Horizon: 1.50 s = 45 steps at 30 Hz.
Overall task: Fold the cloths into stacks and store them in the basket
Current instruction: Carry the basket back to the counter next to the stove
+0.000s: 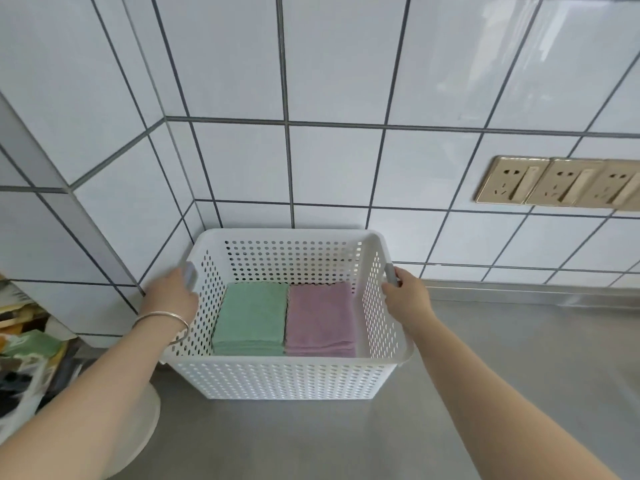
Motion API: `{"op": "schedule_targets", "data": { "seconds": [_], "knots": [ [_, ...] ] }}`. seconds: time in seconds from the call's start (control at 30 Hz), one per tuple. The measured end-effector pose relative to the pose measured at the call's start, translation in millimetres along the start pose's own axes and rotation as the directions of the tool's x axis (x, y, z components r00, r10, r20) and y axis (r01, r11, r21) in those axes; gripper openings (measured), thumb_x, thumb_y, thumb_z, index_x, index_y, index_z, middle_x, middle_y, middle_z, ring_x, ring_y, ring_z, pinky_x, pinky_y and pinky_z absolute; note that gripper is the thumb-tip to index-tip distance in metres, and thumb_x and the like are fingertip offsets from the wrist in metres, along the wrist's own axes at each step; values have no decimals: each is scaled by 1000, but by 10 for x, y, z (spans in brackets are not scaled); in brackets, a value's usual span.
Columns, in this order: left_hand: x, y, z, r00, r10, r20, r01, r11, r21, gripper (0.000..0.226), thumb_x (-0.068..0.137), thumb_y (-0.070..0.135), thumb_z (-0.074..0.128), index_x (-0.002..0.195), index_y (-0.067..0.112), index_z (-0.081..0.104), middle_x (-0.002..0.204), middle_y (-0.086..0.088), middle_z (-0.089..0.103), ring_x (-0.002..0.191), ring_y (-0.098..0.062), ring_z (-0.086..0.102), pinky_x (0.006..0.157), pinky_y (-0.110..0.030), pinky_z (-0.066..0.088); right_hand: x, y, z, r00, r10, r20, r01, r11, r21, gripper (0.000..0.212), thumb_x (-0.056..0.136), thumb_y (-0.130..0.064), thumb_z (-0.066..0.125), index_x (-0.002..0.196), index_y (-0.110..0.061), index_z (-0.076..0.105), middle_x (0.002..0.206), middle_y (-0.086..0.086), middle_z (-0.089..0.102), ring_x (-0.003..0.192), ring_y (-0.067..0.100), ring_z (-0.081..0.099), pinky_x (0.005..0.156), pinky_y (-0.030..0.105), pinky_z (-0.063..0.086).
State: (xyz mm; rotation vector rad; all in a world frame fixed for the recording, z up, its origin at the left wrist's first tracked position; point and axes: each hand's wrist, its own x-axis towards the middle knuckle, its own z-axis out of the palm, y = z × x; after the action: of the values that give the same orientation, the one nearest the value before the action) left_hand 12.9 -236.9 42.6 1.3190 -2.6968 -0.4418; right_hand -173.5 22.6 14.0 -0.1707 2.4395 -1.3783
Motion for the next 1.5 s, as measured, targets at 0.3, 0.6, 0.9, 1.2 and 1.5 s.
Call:
{"op": "schedule_targets", "data": {
  "seconds": [0.3, 0.6, 0.9, 1.2, 1.5],
  "knots": [
    [-441, 185, -385, 998, 9, 62, 19, 904, -428, 21, 90, 13, 50, 109, 22, 55, 79, -6, 57, 80, -23, 53, 75, -29, 35, -446, 173, -674, 997, -68, -45, 71, 994, 82, 19, 89, -13, 45, 86, -32, 48, 66, -8, 43, 56, 14, 40, 52, 24, 35],
    [-491, 163, -387, 890, 317, 327, -5, 724, -690, 12, 90, 20, 52, 92, 16, 63, 61, -10, 49, 66, -23, 46, 73, -33, 30, -1466, 437, -979, 951, 100, -292, -61, 988, 141, 16, 89, -4, 47, 82, -16, 56, 65, 4, 43, 58, 20, 37, 60, 34, 36],
    [-598, 14, -230, 618, 630, 470, -154, 683, -714, 20, 94, 19, 49, 84, 27, 65, 73, -11, 52, 73, -22, 47, 78, -37, 34, -3049, 823, -407, 740, 376, -558, -269, 925, 267, 20, 92, -10, 47, 109, -13, 58, 69, 3, 50, 63, 20, 44, 62, 34, 40],
    [-1721, -3, -101, 204, 821, 533, -406, 567, -717, 21, 94, 10, 42, 80, -5, 48, 61, -13, 39, 60, -21, 36, 68, -31, 27, -5266, 1070, 210, 389, 598, -701, -357, 799, 484, 25, 93, -8, 47, 95, -30, 59, 66, 2, 54, 58, 15, 45, 60, 31, 42],
    [-3477, -549, -192, -144, 858, 494, -453, 386, -803, 14, 92, 16, 50, 85, 13, 61, 55, -4, 41, 55, -17, 34, 58, -29, 29, -7572, 1024, 1315, -34, 641, -767, -336, 716, 613, 27, 92, -11, 45, 112, -20, 60, 81, 2, 64, 69, 20, 54, 66, 33, 44]
  ]
}}
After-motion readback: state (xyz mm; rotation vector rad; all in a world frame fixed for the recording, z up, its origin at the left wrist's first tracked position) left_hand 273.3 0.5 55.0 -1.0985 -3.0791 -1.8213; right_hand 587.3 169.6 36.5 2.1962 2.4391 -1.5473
